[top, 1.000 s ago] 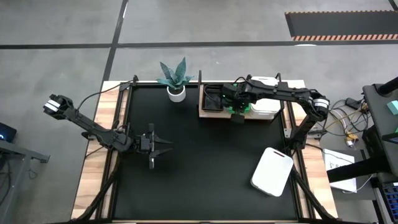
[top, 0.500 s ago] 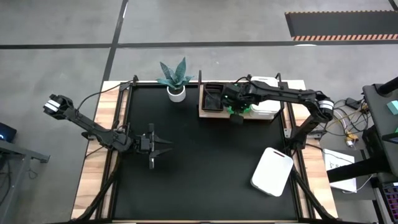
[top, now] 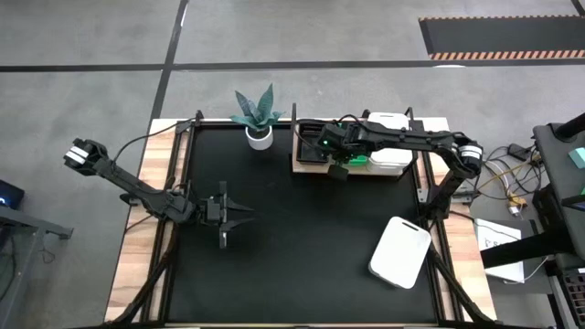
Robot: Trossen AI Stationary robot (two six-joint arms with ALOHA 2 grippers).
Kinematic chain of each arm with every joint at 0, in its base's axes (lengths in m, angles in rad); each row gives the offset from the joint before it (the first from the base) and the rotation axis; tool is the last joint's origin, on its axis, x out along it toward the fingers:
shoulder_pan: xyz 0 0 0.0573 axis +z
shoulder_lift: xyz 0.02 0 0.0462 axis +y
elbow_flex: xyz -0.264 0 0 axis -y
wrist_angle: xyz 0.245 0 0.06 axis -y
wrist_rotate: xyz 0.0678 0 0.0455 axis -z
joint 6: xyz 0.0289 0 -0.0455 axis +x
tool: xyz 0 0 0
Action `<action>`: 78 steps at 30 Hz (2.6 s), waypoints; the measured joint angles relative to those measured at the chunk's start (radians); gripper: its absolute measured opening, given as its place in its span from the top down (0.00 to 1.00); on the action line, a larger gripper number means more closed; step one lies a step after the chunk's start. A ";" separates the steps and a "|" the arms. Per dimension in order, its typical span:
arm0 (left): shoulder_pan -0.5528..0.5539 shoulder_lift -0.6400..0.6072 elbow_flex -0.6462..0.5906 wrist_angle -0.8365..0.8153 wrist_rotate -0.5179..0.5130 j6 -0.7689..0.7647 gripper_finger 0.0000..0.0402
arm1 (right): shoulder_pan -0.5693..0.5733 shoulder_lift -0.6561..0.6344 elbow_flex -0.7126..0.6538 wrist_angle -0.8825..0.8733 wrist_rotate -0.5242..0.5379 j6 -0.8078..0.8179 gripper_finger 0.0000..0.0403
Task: Stack baskets on shelf by color
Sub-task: Stack the green bin on the green bin on the shelf, then stack the white bin on the white bin on the shelf
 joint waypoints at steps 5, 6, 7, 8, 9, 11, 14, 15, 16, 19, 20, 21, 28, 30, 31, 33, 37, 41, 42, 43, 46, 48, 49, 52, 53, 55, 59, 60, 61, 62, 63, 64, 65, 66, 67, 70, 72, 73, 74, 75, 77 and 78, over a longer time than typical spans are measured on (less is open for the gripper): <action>0.000 0.000 0.000 0.001 0.000 0.000 0.75 | 0.003 0.010 0.000 0.028 -0.009 -0.006 0.98; 0.000 0.000 0.000 0.001 0.000 0.000 0.75 | 0.003 0.010 0.000 0.029 -0.009 -0.005 0.98; 0.000 0.000 0.000 0.000 0.000 0.000 0.75 | 0.003 0.009 0.000 0.029 -0.008 -0.001 0.98; 0.000 0.000 0.000 0.000 0.000 0.000 0.75 | 0.003 0.008 0.000 0.027 -0.007 0.005 0.98; 0.000 0.000 0.000 0.001 0.000 0.000 0.75 | 0.003 0.008 0.000 0.026 -0.007 0.011 0.98; 0.000 0.000 0.000 0.000 0.000 0.000 0.75 | 0.003 0.005 0.000 0.024 -0.004 0.010 0.98; 0.000 0.000 0.000 0.000 0.000 0.000 0.75 | 0.005 0.003 0.000 0.011 -0.005 0.003 0.98; 0.000 0.000 0.000 0.000 0.000 0.000 0.75 | 0.006 0.001 0.000 0.007 -0.005 0.003 0.98; 0.000 0.000 0.000 0.000 0.000 0.000 0.75 | 0.007 -0.004 0.000 0.005 -0.004 0.004 0.98; 0.000 0.000 0.000 0.000 0.000 0.000 0.75 | 0.015 -0.033 0.000 0.005 -0.004 0.024 0.98; 0.000 0.000 0.000 0.000 0.000 0.000 0.75 | 0.022 -0.045 0.000 0.004 -0.004 0.036 0.98; 0.000 0.000 0.000 0.000 0.000 0.001 0.75 | 0.030 -0.058 0.000 -0.002 -0.005 0.049 0.98; 0.000 0.000 -0.002 0.000 0.000 0.004 0.75 | 0.188 -0.161 -0.001 -0.011 -0.188 0.247 0.98; 0.000 0.000 -0.002 0.000 0.000 0.003 0.75 | 0.256 -0.180 -0.002 -0.011 -0.279 0.357 0.98; 0.000 0.000 -0.002 0.000 0.000 0.003 0.75 | 0.293 -0.184 -0.002 -0.010 -0.323 0.425 0.98; 0.000 0.000 -0.002 0.000 0.000 0.003 0.75 | 0.370 -0.190 -0.002 -0.010 -0.404 0.558 0.98; 0.000 0.000 -0.002 0.000 0.000 0.003 0.75 | 0.526 -0.180 -0.002 -0.022 -0.569 0.836 0.98; 0.000 0.000 -0.002 0.000 0.000 0.003 0.75 | 0.697 -0.149 0.018 -0.136 -0.589 1.045 0.98; 0.000 0.000 -0.002 0.001 0.000 0.003 0.75 | 0.741 -0.135 0.028 -0.200 -0.581 1.084 0.98; 0.000 0.000 -0.002 0.000 0.000 0.003 0.75 | 0.786 -0.118 0.039 -0.261 -0.580 1.115 0.98; 0.000 0.000 0.000 0.000 0.000 0.003 0.75 | 0.902 -0.064 0.071 -0.366 -0.579 1.190 0.98; 0.000 0.000 0.003 0.000 0.000 0.003 0.75 | 0.962 -0.043 0.082 -0.380 -0.545 1.235 0.98; 0.000 0.000 0.005 0.000 0.000 0.003 0.75 | 0.992 -0.036 0.088 -0.365 -0.505 1.273 0.98; 0.000 0.000 0.010 0.002 0.000 0.003 0.75 | 1.064 -0.018 0.091 -0.323 -0.467 1.348 0.97; 0.000 0.000 0.011 0.002 0.000 0.003 0.75 | 1.080 -0.012 0.090 -0.325 -0.468 1.378 0.96; -0.001 0.000 0.010 0.001 0.000 -0.014 0.75 | 1.102 -0.005 0.090 -0.347 -0.465 1.448 0.92; -0.001 0.002 0.001 -0.003 0.000 -0.083 0.75 | 1.129 0.016 0.090 -0.352 -0.415 1.481 0.82; -0.001 0.002 0.000 -0.002 0.000 -0.101 0.75 | 1.136 0.024 0.090 -0.351 -0.412 1.466 0.80; -0.001 0.001 0.000 0.000 0.001 -0.117 0.75 | 1.142 0.032 0.090 -0.351 -0.406 1.449 0.77; -0.001 0.001 0.000 0.001 0.001 -0.132 0.75 | 1.145 0.038 0.090 -0.351 -0.404 1.425 0.74; -0.001 0.001 0.000 0.000 0.001 -0.145 0.75 | 1.151 0.047 0.090 -0.350 -0.403 1.396 0.71; -0.001 0.002 -0.002 -0.001 0.001 -0.154 0.75 | 1.158 0.055 0.090 -0.349 -0.396 1.364 0.69; -0.002 0.002 -0.002 -0.001 0.001 -0.155 0.75 | 1.165 0.067 0.090 -0.348 -0.395 1.334 0.66; -0.002 0.005 -0.002 0.001 0.001 -0.156 0.75 | 1.170 0.080 0.090 -0.347 -0.393 1.306 0.64; -0.002 0.008 -0.002 0.001 0.001 -0.155 0.75 | 1.175 0.091 0.089 -0.350 -0.394 1.288 0.62; -0.002 0.016 -0.003 0.001 0.002 -0.155 0.75 | 1.183 0.122 0.089 -0.355 -0.377 1.259 0.59; -0.002 0.018 -0.003 0.000 0.002 -0.149 0.75 | 1.181 0.140 0.089 -0.350 -0.348 1.248 0.58; -0.002 0.017 -0.003 0.000 0.002 -0.145 0.75 | 1.181 0.151 0.089 -0.348 -0.332 1.241 0.59; -0.002 0.017 -0.003 0.001 0.002 -0.138 0.75 | 1.180 0.160 0.089 -0.347 -0.314 1.235 0.59; -0.002 0.017 -0.003 0.001 0.002 -0.128 0.75 | 1.180 0.168 0.089 -0.347 -0.294 1.226 0.60; -0.002 0.017 -0.003 0.001 0.002 -0.124 0.75 | 1.181 0.182 0.089 -0.346 -0.283 1.212 0.64; -0.002 0.017 -0.003 0.001 0.002 -0.124 0.75 | 1.181 0.190 0.089 -0.346 -0.282 1.203 0.66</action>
